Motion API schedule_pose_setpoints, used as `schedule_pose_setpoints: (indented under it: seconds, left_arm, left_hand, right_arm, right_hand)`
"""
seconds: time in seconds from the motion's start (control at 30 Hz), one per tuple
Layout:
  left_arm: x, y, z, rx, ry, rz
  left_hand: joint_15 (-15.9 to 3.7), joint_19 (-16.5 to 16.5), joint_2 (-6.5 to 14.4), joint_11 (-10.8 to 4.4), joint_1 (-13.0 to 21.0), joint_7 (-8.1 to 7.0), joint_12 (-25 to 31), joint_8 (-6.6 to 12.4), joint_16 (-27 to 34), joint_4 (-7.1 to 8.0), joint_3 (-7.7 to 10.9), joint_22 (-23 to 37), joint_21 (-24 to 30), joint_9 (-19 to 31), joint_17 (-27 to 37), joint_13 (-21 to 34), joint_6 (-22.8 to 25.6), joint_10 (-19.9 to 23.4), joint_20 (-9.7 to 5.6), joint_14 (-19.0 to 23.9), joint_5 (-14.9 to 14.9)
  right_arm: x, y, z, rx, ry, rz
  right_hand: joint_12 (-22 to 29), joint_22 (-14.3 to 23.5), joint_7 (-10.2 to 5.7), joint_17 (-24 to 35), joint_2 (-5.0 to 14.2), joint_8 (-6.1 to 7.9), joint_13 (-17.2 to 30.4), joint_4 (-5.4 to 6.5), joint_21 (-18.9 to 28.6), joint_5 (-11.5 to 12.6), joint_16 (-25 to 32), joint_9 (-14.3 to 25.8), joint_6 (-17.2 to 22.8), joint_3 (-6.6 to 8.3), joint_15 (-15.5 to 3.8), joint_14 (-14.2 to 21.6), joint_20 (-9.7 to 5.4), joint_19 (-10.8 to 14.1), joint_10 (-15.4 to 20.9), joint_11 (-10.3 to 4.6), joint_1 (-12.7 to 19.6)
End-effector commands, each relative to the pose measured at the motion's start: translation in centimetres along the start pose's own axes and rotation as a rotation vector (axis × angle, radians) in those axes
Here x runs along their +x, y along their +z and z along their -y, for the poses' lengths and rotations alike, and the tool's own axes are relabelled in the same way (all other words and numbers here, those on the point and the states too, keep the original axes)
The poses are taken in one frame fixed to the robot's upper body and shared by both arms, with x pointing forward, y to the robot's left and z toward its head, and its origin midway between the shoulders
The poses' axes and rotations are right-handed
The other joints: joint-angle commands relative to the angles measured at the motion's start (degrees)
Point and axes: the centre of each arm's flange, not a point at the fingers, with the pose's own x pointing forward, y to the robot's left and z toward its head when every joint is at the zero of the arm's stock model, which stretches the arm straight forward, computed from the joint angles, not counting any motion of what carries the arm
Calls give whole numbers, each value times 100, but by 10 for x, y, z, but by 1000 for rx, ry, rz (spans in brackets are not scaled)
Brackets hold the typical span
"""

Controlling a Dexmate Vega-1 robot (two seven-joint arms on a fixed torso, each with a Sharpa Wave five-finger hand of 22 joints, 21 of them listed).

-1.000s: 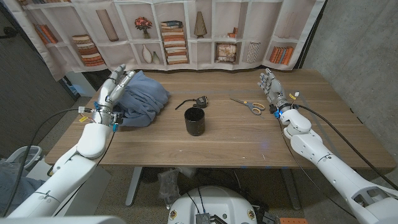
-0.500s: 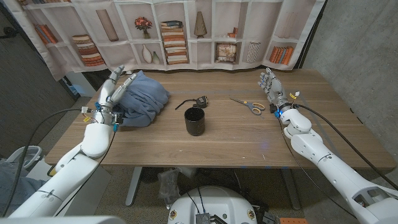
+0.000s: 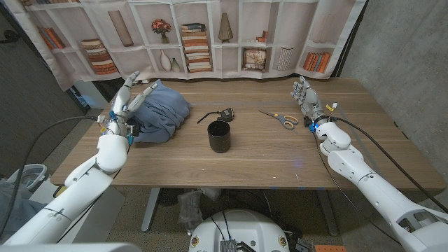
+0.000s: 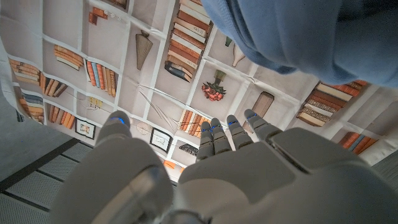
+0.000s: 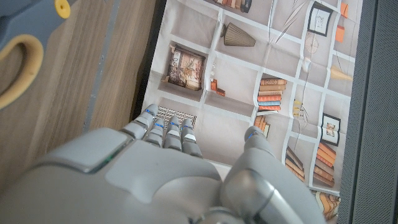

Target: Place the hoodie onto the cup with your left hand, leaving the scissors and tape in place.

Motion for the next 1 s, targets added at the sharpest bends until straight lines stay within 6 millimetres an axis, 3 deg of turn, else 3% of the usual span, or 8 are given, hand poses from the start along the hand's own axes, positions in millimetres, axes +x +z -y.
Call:
schedule_pose_setpoints:
  seconds: [0.03, 1.0]
  left_arm:
    - [8, 6, 3, 158, 10, -9]
    - [10, 12, 11, 358, 36, 6]
  left_hand:
    - [-69, 35, 8, -1, 71, 2, 39, 22, 18, -47, 5, 27, 22, 34, 20, 27, 72, 73, -144, 80, 31]
    - [-111, 93, 33, -67, 181, -36, 35, 36, 23, -92, -34, 32, 21, 39, 28, 31, 197, 159, -165, 178, 107]
  right_arm:
    - [0, 4, 2, -9, 5, 1]
    - [1, 10, 3, -18, -5, 0]
  right_hand:
    - [35, 6, 8, 14, 48, 7, 10, -9, -34, -1, 17, 12, 49, -25, -6, 36, 23, 37, 39, 4, 7]
    - [32, 8, 0, 15, 56, 5, 10, -15, -82, -5, 12, 12, 54, -35, 0, 40, 26, 54, 46, 10, 5]
